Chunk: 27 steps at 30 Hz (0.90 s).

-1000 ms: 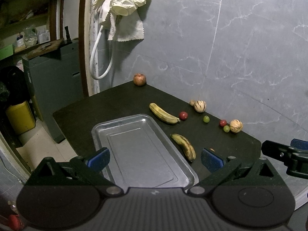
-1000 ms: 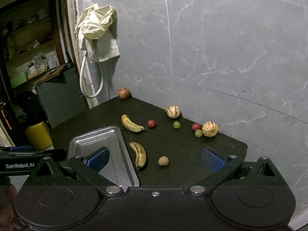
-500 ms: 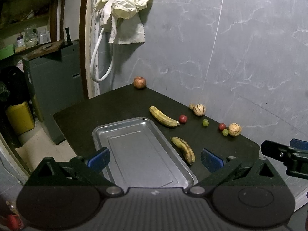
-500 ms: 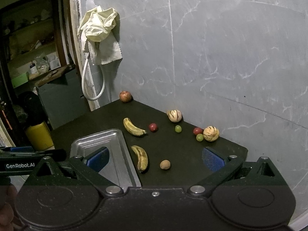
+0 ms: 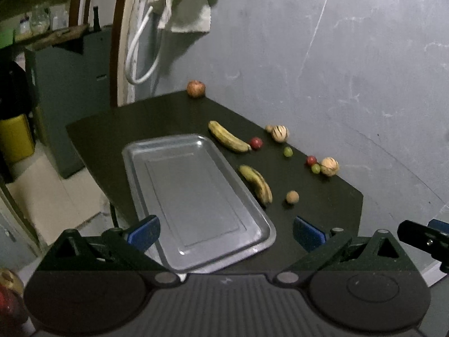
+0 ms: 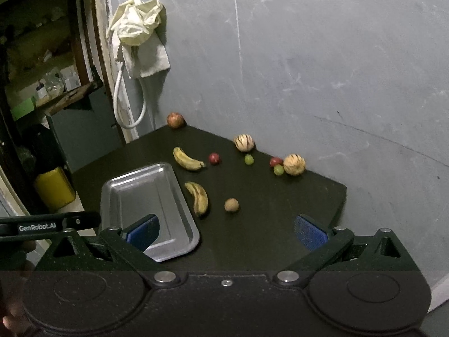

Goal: Organize fruits
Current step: 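Grasp the yellow banana with the left tool while the right tool grasps a striped pepino melon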

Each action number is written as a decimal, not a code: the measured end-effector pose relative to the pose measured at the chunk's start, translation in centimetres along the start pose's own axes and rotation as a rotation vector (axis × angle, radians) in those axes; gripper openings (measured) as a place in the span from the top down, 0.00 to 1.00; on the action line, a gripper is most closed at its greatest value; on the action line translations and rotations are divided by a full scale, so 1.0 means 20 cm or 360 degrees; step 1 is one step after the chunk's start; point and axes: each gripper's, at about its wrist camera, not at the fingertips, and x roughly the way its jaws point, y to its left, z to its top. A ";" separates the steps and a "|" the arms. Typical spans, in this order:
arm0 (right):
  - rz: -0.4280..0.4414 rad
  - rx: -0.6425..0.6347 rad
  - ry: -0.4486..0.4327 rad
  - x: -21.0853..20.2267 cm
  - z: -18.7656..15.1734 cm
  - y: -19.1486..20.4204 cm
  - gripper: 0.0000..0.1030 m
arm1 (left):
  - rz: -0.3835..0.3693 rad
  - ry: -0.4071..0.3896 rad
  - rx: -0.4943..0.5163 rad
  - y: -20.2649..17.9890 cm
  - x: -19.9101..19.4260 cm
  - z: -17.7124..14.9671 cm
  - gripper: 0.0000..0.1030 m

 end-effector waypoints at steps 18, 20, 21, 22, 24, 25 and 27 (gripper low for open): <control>0.0048 0.0042 0.0075 0.32 0.11 -0.30 0.01 | 0.0030 0.0074 -0.0038 -0.17 0.33 0.20 0.00; 0.0054 0.0056 0.0089 0.39 0.15 -0.36 0.01 | 0.0053 0.0084 -0.0025 -0.22 0.40 0.23 0.00; 0.0057 0.0060 0.0093 0.43 0.18 -0.40 0.01 | 0.0054 0.0085 -0.0023 -0.24 0.44 0.25 0.00; 0.0058 0.0055 0.0095 0.47 0.19 -0.43 0.01 | 0.0053 0.0086 -0.0022 -0.26 0.47 0.26 0.00; 0.0056 0.0039 0.0100 0.54 0.23 -0.49 0.01 | 0.0045 0.0091 -0.0023 -0.31 0.55 0.28 0.01; 0.0056 0.0033 0.0103 0.58 0.24 -0.53 0.01 | 0.0048 0.0102 -0.0026 -0.33 0.59 0.29 0.01; 0.0055 0.0030 0.0118 0.65 0.27 -0.59 0.01 | 0.0059 0.0125 -0.0028 -0.37 0.67 0.30 0.01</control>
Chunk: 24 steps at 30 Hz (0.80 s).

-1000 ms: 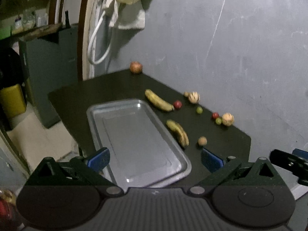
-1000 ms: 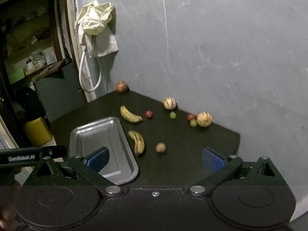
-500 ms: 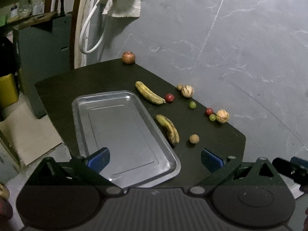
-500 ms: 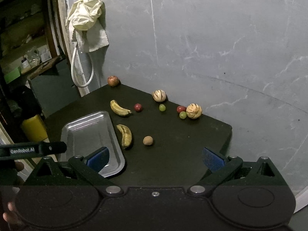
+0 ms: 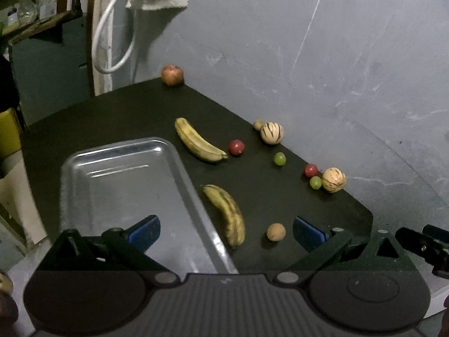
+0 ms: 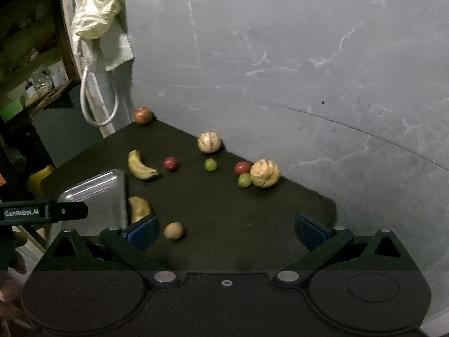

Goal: Organize fruits
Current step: 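Grasp the yellow banana with the left tool while the right tool grasps a striped pepino melon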

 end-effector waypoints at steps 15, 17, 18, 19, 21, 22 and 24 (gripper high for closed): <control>0.0100 -0.0065 0.0125 0.45 0.14 -0.25 0.01 | 0.0128 0.0123 -0.0021 -0.16 0.45 0.06 0.09; 0.0119 -0.0066 0.0146 0.49 0.14 -0.26 0.01 | 0.0140 0.0149 -0.0027 -0.17 0.49 0.07 0.12; 0.0128 -0.0069 0.0155 0.51 0.14 -0.26 0.01 | 0.0146 0.0159 -0.0027 -0.17 0.51 0.07 0.13; 0.0137 -0.0073 0.0163 0.53 0.14 -0.27 0.01 | 0.0156 0.0169 -0.0027 -0.18 0.53 0.07 0.15; 0.0152 -0.0085 0.0173 0.56 0.15 -0.27 0.01 | 0.0173 0.0192 -0.0023 -0.19 0.56 0.06 0.18; 0.0159 -0.0091 0.0177 0.57 0.15 -0.28 0.01 | 0.0178 0.0203 -0.0024 -0.20 0.58 0.06 0.20; 0.0167 -0.0098 0.0188 0.61 0.16 -0.28 0.01 | 0.0190 0.0228 -0.0031 -0.20 0.61 0.06 0.23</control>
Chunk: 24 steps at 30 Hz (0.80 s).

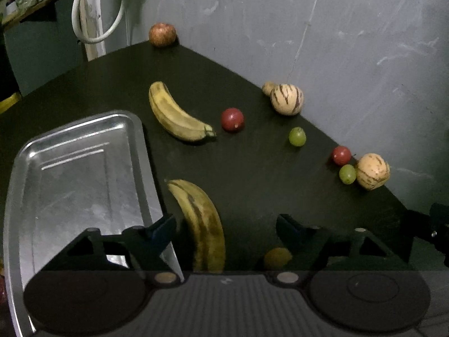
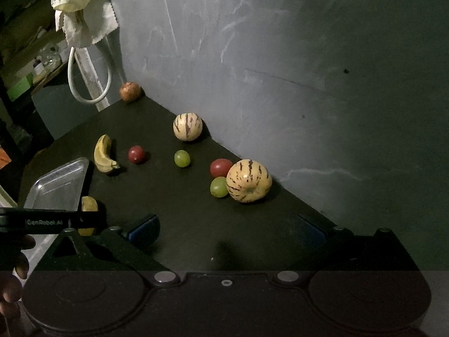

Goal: Organize fruits
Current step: 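Grasp the yellow banana with the left tool while the right tool grasps a striped pepino melon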

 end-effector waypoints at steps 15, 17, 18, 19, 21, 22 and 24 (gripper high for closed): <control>0.0058 -0.0094 0.0038 0.23 0.10 -0.03 0.13 | 0.0098 0.0070 -0.0067 0.00 0.15 0.03 0.39; 0.0040 -0.0121 0.0032 0.26 0.12 -0.03 0.16 | 0.0105 0.0065 -0.0063 0.00 0.15 0.03 0.39; 0.0022 -0.0138 0.0027 0.28 0.12 -0.03 0.16 | 0.0111 0.0061 -0.0061 0.00 0.15 0.03 0.40; -0.0001 -0.0156 0.0021 0.29 0.13 -0.03 0.17 | 0.0117 0.0056 -0.0057 -0.01 0.15 0.03 0.41; -0.0044 -0.0200 0.0016 0.32 0.14 -0.03 0.18 | 0.0124 0.0050 -0.0053 -0.01 0.15 0.03 0.44; -0.0066 -0.0234 0.0016 0.33 0.14 -0.02 0.19 | 0.0125 0.0047 -0.0055 -0.01 0.15 0.04 0.47; -0.0099 -0.0305 0.0028 0.37 0.15 -0.02 0.23 | 0.0129 0.0043 -0.0056 -0.01 0.16 0.04 0.52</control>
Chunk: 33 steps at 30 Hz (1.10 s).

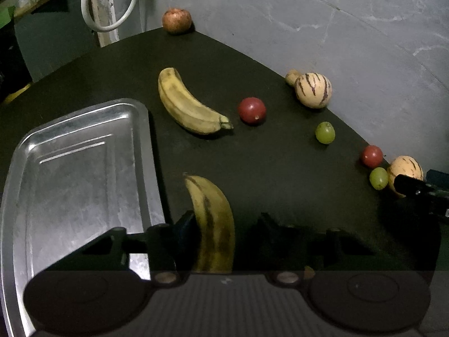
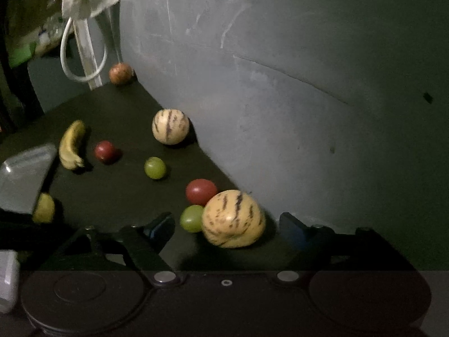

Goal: Organize fruits
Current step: 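Grasp the yellow banana with the left tool while the right tool grasps a striped pepino melon, then lift and carry the banana and melon over the metal tray with both tools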

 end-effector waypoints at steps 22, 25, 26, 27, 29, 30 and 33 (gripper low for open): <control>0.0017 -0.0146 0.0035 0.10 0.03 0.03 0.42 | 0.0015 -0.0006 -0.0020 0.02 0.00 0.01 0.66; 0.0020 -0.0126 0.0037 0.09 0.02 0.02 0.46 | 0.0019 -0.0010 -0.0017 0.02 0.00 0.01 0.66; 0.0026 -0.0118 0.0037 0.08 0.02 0.02 0.46 | 0.0019 -0.0011 -0.0020 0.02 0.00 0.01 0.66; 0.0028 -0.0115 0.0036 0.08 0.02 0.01 0.46 | 0.0022 -0.0012 -0.0019 0.02 0.00 0.01 0.67; 0.0028 -0.0109 0.0037 0.08 0.01 0.02 0.46 | 0.0027 -0.0013 -0.0009 0.01 0.00 0.00 0.67; 0.0031 -0.0102 0.0039 0.07 0.01 0.02 0.46 | 0.0029 -0.0012 -0.0005 0.01 0.00 0.00 0.67; 0.0049 -0.0084 0.0047 0.06 0.00 0.03 0.46 | 0.0022 -0.0010 -0.0013 0.01 0.00 0.01 0.67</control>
